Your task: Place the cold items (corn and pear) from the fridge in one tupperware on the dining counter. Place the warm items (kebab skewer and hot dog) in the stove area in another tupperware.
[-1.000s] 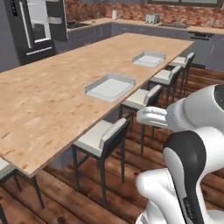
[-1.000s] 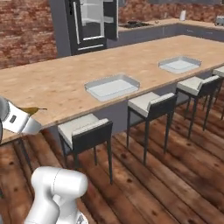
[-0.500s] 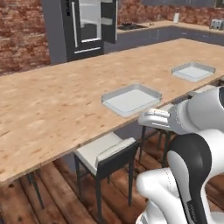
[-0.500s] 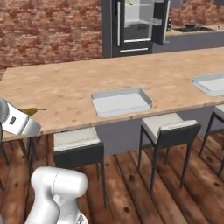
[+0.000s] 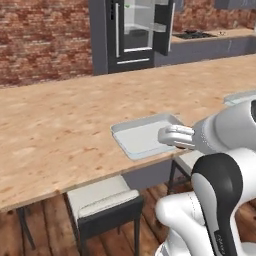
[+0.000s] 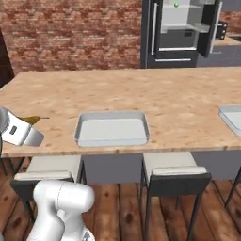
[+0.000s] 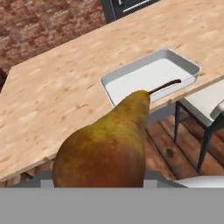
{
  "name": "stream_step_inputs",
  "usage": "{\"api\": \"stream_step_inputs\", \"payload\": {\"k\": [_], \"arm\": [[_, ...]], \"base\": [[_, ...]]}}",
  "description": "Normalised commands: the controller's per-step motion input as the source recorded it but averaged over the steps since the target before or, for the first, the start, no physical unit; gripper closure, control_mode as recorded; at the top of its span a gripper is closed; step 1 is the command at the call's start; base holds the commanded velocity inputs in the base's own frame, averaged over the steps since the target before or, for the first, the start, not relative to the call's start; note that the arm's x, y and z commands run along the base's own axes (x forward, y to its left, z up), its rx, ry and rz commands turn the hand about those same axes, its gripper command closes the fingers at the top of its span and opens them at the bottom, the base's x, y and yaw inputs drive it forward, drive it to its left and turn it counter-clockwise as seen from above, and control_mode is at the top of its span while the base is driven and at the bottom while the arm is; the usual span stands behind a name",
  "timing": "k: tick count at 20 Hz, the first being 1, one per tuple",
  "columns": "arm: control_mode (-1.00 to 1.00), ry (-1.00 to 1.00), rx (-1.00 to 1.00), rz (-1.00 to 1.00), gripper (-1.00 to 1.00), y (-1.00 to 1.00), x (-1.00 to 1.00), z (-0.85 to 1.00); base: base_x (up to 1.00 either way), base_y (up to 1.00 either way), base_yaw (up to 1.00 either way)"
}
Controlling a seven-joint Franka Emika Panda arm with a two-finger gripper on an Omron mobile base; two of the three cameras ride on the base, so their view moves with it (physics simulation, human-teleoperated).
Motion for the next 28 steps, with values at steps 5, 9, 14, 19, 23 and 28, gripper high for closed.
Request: {"api": "stream_step_inputs", "payload": {"k": [5, 9, 14, 19, 23, 28], "arm": [[1.0, 0.0, 0.0, 0.0, 1.0, 0.0, 0.0, 0.0], [1.0, 0.0, 0.0, 0.0, 1.0, 0.0, 0.0, 0.0], [-1.0, 0.98, 0.17, 0.13, 1.0, -0.39, 1.0, -0.11], [-1.0, 0.85, 0.01, 0.4, 1.0, -0.05, 0.91, -0.37], [-1.0, 0.21, -0.09, 0.39, 1.0, 0.03, 0.26, -0.5], [-1.0, 0.01, -0.06, 0.06, 1.0, 0.16, 0.37, -0.57]], "base": [[0.77, -0.94, 0.31], [0.81, -0.82, 0.22], [0.0, 0.0, 0.0], [0.0, 0.0, 0.0], [0.0, 0.0, 0.0], [0.0, 0.0, 0.0]]}}
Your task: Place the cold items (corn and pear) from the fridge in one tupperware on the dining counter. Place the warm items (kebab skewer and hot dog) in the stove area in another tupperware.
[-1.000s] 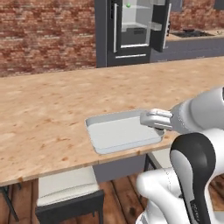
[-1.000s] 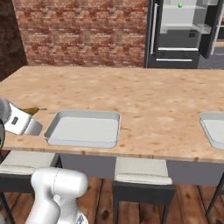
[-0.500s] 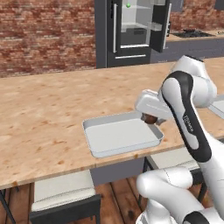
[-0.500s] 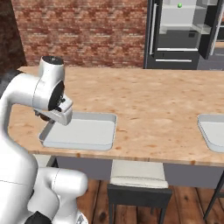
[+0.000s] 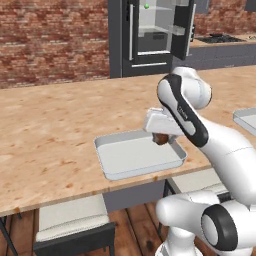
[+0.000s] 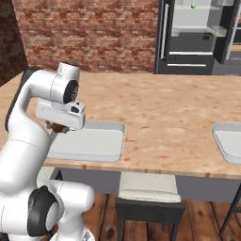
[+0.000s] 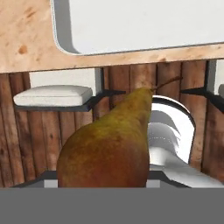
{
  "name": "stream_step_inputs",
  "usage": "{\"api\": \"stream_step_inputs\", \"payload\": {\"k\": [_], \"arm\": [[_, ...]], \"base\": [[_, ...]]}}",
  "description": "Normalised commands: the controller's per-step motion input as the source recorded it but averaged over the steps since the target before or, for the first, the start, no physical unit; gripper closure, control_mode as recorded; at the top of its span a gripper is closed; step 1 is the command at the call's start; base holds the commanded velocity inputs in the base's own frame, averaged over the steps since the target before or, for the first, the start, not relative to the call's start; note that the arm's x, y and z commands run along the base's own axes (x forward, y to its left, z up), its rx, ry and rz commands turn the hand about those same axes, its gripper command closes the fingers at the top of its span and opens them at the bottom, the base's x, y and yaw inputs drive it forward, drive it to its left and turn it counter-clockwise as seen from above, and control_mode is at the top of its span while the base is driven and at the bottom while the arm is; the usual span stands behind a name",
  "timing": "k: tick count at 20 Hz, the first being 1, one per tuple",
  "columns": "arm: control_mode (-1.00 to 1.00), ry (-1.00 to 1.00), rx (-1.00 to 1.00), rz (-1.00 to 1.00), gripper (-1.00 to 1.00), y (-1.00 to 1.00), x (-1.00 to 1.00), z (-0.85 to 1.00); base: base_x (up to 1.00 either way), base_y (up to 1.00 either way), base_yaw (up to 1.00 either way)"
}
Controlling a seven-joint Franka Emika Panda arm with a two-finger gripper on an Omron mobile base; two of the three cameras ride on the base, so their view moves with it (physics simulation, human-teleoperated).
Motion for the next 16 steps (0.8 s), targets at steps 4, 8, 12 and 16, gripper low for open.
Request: {"api": "stream_step_inputs", "payload": {"k": [4, 8, 12, 16], "arm": [[-1.0, 0.01, 0.0, 0.05, 1.0, 0.08, 0.46, -0.53], [-1.0, -0.09, 0.0, 0.09, 1.0, 0.0, 0.42, -0.53], [-1.0, -0.03, 0.0, 0.02, 1.0, 0.0, 0.58, -0.51], [-1.0, 0.0, 0.0, 0.0, 1.0, -0.01, 0.53, -0.5]], "base": [[0.0, 0.0, 0.0], [0.0, 0.0, 0.0], [0.0, 0.0, 0.0], [0.0, 0.0, 0.0]]}}
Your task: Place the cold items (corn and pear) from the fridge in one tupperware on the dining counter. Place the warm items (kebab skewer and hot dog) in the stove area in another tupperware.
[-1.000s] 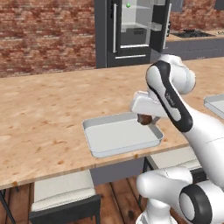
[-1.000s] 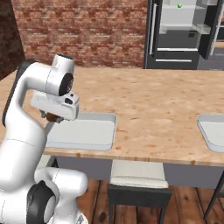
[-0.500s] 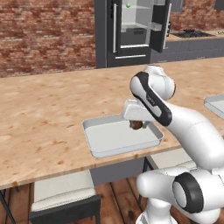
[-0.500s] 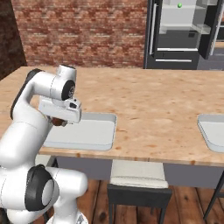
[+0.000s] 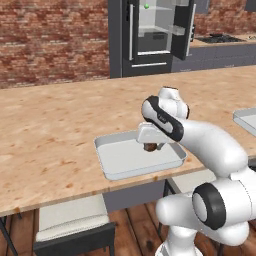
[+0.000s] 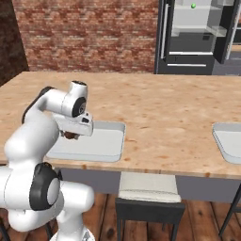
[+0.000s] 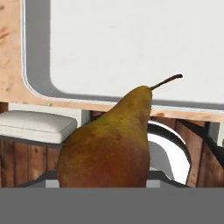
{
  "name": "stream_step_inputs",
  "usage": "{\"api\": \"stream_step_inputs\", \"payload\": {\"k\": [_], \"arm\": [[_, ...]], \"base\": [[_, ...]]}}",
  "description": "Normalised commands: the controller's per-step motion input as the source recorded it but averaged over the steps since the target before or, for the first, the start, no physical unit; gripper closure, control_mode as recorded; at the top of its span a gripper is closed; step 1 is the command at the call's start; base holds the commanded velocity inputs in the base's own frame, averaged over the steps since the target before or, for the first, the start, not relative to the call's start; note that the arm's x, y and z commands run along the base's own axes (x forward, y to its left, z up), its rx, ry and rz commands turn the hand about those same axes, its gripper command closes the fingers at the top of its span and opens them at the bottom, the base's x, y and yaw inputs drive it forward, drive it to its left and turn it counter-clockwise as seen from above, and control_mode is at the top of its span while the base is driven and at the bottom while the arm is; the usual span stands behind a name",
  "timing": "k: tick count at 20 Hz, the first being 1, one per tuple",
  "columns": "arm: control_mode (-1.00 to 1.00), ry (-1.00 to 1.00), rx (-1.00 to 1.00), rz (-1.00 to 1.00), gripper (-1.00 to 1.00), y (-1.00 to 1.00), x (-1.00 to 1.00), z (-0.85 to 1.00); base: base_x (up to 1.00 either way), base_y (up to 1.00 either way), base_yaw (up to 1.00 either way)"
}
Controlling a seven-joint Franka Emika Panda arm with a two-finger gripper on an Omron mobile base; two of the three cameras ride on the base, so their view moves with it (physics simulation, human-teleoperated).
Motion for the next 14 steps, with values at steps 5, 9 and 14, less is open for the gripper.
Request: {"api": "stream_step_inputs", "payload": {"k": [5, 9, 14], "arm": [[-1.0, -0.03, 0.0, 0.0, 1.0, -0.03, 0.45, -0.5], [-1.0, -0.01, 0.0, 0.0, 1.0, -0.02, 0.46, -0.49], [-1.0, 0.0, 0.0, 0.0, 1.0, 0.0, 0.5, -0.37]], "base": [[0.0, 0.0, 0.0], [0.0, 0.0, 0.0], [0.0, 0.0, 0.0]]}}
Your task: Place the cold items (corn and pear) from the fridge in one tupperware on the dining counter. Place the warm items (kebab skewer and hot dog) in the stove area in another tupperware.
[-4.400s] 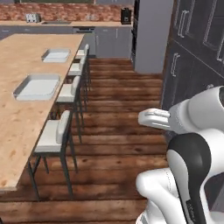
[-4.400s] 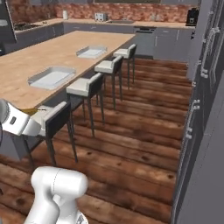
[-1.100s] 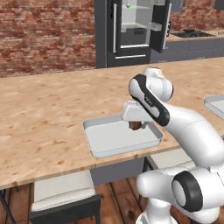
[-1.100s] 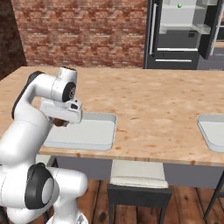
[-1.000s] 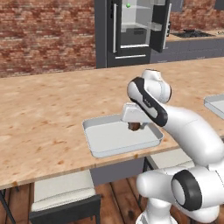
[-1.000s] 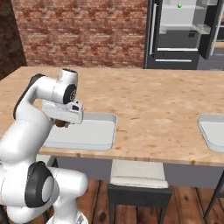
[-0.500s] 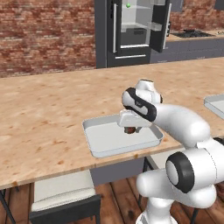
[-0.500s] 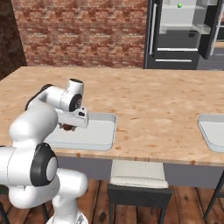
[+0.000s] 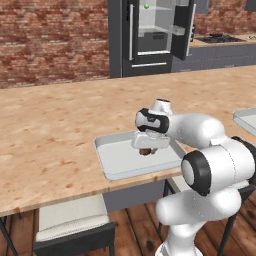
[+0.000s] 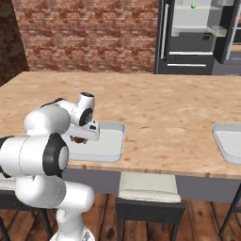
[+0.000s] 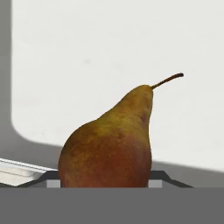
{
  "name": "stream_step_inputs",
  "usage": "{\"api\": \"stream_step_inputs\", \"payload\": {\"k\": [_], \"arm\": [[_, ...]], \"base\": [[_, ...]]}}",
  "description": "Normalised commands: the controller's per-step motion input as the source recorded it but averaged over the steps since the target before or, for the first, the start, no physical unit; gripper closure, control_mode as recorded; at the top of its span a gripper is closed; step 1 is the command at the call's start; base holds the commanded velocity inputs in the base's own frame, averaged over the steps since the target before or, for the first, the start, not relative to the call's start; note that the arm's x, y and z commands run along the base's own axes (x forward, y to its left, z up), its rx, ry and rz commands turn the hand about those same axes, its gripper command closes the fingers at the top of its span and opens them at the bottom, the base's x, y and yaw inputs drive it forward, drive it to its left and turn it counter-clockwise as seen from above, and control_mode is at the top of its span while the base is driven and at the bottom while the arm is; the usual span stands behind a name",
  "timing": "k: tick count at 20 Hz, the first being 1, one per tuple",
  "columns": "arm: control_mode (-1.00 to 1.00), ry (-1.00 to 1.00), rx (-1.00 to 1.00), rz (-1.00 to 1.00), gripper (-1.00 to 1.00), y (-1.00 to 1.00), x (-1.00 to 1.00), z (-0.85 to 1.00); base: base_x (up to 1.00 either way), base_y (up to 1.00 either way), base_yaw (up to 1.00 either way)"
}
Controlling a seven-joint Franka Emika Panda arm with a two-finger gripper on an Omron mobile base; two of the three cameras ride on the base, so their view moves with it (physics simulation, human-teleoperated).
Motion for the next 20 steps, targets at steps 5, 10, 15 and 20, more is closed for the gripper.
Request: {"api": "stream_step_inputs", "payload": {"k": [5, 10, 15, 20], "arm": [[-1.0, 0.0, 0.0, 0.0, 1.0, 0.0, 0.46, -0.32], [-1.0, 0.0, 0.0, 0.0, 1.0, 0.0, 0.25, -0.34], [-1.0, 0.0, 0.0, 0.0, 1.0, 0.0, 0.19, -0.33], [-1.0, 0.0, -0.06, 0.0, -1.0, 0.04, 0.06, -0.38]], "base": [[0.0, 0.0, 0.0], [0.0, 0.0, 0.0], [0.0, 0.0, 0.0], [0.0, 0.0, 0.0]]}}
